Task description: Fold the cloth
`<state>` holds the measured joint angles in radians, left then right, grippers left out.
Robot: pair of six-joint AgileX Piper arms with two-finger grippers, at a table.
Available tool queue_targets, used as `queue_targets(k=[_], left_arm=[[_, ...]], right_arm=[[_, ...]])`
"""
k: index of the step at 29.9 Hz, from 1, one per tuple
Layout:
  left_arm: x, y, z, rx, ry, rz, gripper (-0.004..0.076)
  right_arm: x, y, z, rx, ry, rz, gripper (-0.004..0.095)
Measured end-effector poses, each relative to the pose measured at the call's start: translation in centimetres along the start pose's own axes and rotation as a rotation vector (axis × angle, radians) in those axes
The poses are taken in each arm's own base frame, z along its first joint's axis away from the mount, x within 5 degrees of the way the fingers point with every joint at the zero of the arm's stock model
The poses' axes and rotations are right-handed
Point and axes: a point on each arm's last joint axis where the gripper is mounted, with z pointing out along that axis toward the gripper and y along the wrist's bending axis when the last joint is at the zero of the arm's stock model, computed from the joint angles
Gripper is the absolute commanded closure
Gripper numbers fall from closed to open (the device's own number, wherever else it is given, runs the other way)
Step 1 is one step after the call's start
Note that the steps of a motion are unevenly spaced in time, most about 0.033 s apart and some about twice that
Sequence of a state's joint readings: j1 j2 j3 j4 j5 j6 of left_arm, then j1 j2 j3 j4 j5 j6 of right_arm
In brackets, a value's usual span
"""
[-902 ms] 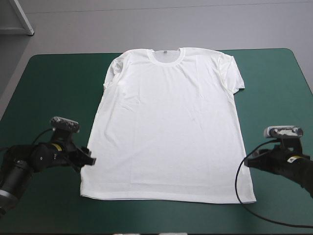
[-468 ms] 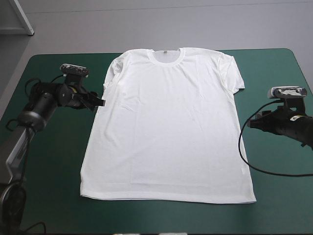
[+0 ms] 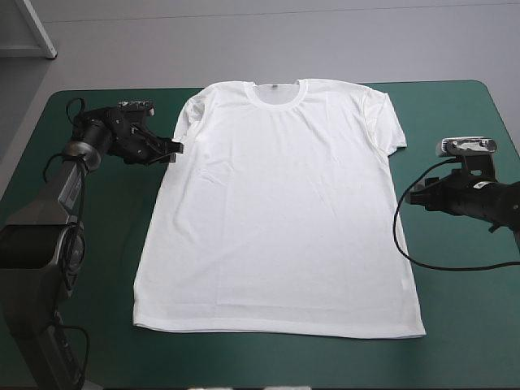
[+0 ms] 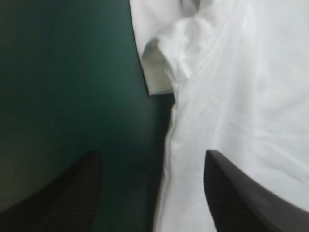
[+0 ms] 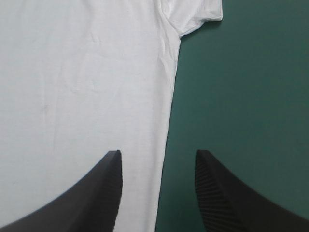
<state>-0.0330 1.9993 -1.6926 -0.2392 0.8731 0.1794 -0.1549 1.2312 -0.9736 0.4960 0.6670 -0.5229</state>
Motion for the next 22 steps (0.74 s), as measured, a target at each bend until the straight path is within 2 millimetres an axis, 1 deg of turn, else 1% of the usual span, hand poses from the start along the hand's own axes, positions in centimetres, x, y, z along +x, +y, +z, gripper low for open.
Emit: queue_targets(k=[2, 5, 8, 10, 12, 13, 18, 20, 22], left_arm=[[0.4, 0.3, 1.2, 0.015, 0.05, 0.006, 0.028], [1.2, 0.2, 2.8, 0.038, 0.127, 0.025, 0.0318], [1.4, 0.0, 3.3, 0.047, 0.146, 0.043, 0.0406], [1.3, -0.3, 3.3, 0.049, 0.146, 0.053, 0.0512], [1.4, -0.5, 3.4, 0.052, 0.15, 0.066, 0.0652], [1.4, -0.7, 3.4, 0.055, 0.153, 0.077, 0.0703], [1.5, -1.2, 3.5, 0.063, 0.168, 0.103, 0.0703], [1.5, -1.1, 3.5, 0.061, 0.169, 0.108, 0.0703], [1.6, -1.1, 3.5, 0.059, 0.17, 0.11, 0.0703]], right_arm=[[-0.1, 0.0, 0.0, 0.005, -0.008, -0.001, 0.0444], [-0.2, -0.1, 0.0, 0.01, -0.017, -0.001, 0.0444], [-0.2, -0.1, 0.0, 0.012, -0.021, 0.0, 0.0446], [-0.2, -0.2, 0.1, 0.011, -0.018, 0.001, 0.0446], [-0.2, -0.2, 0.4, 0.01, -0.012, 0.004, 0.0446], [-0.1, -0.3, 0.5, 0.01, -0.009, 0.007, 0.0446], [0.0, -0.4, 1.1, 0.006, 0.013, 0.014, 0.0449], [0.2, -0.6, 1.7, 0.002, 0.035, 0.018, 0.0445], [0.4, -0.8, 2.7, -0.005, 0.067, 0.014, 0.0412]])
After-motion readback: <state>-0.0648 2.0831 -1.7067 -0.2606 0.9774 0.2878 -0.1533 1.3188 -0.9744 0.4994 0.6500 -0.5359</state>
